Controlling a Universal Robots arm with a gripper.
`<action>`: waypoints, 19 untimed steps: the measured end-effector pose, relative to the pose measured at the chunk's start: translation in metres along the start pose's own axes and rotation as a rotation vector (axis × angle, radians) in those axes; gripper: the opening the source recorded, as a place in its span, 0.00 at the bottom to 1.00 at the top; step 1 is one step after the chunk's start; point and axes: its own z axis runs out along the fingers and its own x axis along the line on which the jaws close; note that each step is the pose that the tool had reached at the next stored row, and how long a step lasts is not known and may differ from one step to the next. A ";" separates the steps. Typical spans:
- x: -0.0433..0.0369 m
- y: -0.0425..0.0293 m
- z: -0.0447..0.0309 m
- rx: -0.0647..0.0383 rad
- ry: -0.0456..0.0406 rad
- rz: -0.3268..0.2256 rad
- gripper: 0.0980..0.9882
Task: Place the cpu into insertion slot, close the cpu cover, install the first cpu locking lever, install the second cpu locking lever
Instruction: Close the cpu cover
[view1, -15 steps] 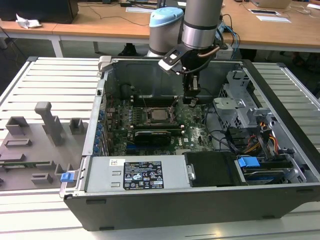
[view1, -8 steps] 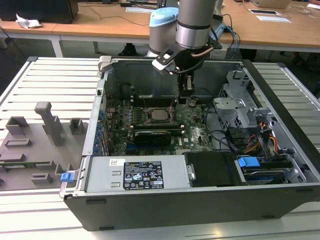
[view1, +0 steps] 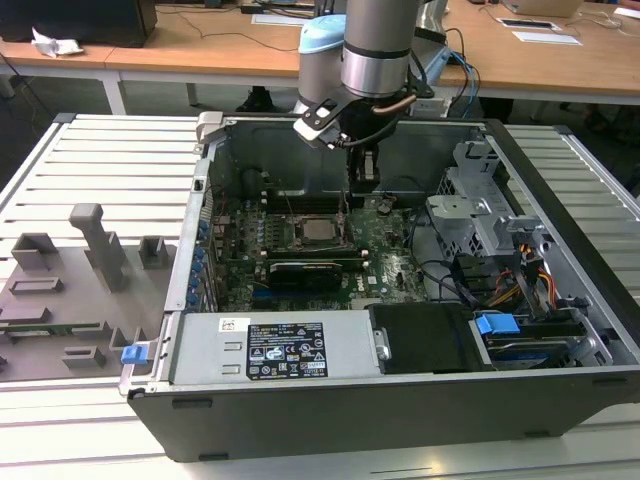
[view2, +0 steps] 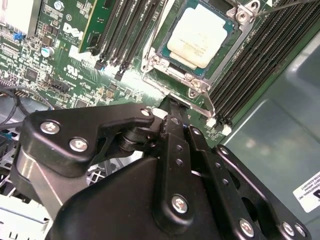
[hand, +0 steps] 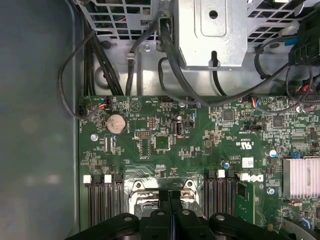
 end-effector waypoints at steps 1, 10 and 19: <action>0.0000 -0.0005 0.0000 0.000 0.0000 0.000 0.01; -0.0019 -0.0110 0.0044 0.009 -0.0004 -0.001 0.01; -0.0040 -0.0347 0.0180 0.012 -0.0003 -0.001 0.01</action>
